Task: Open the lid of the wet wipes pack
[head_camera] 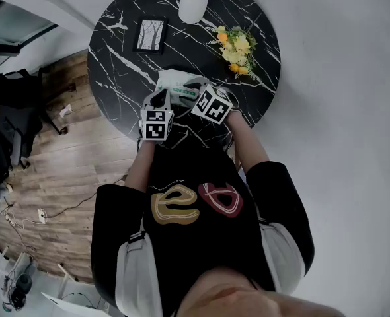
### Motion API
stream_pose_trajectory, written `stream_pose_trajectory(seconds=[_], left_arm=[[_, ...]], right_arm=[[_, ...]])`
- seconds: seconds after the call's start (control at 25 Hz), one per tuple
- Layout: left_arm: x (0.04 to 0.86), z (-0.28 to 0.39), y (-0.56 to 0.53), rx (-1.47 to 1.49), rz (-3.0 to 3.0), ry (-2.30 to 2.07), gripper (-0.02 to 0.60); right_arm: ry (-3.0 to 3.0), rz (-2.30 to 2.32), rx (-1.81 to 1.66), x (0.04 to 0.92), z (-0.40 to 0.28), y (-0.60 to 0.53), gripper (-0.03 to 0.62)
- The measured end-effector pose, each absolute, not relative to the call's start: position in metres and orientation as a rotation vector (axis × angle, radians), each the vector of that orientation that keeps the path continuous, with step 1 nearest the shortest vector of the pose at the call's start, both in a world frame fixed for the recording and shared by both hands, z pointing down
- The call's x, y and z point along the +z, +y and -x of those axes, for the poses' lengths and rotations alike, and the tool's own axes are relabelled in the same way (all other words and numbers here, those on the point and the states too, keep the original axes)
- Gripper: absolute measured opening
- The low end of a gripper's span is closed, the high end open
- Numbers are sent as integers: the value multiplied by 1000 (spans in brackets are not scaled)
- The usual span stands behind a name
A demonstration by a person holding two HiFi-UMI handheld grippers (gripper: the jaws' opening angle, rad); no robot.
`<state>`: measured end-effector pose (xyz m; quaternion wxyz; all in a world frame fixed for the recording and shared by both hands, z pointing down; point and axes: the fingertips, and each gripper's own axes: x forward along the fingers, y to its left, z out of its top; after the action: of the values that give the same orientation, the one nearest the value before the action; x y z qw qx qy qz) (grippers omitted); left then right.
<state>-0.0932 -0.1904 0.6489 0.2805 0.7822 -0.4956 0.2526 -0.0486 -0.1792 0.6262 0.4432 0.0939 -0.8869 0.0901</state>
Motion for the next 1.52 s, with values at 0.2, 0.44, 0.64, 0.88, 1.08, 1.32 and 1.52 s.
stream_pose_trajectory(seconds=[0.2,0.44,0.64,0.88,1.08,1.32,1.52], left_arm=[[649,93,-190,680,-2094,-1322,18],[649,93,-190,679,-2091,-1318,18],[650,93,-190,675,-2088,-1318,18],[650,93,-190,670,-2086,-1317,18],[650,93,-190,672,-2086,-1320,18],[650,93,-190,679,-2086,-1321,18],[650,93,-190,681,-2086,-1321,18]], right_arm=[[-2210,-211,187,618,50,-176,110],[-2226,-216,157,607,50,-177,66],[-2236,-233,139,600,48,-182,50],[-2237,-247,126,596,47,-186,43],[-2246,-266,126,593,46,-190,37],[-2256,-301,125,590,44,-196,31],[-2264,-320,123,586,43,-201,26]])
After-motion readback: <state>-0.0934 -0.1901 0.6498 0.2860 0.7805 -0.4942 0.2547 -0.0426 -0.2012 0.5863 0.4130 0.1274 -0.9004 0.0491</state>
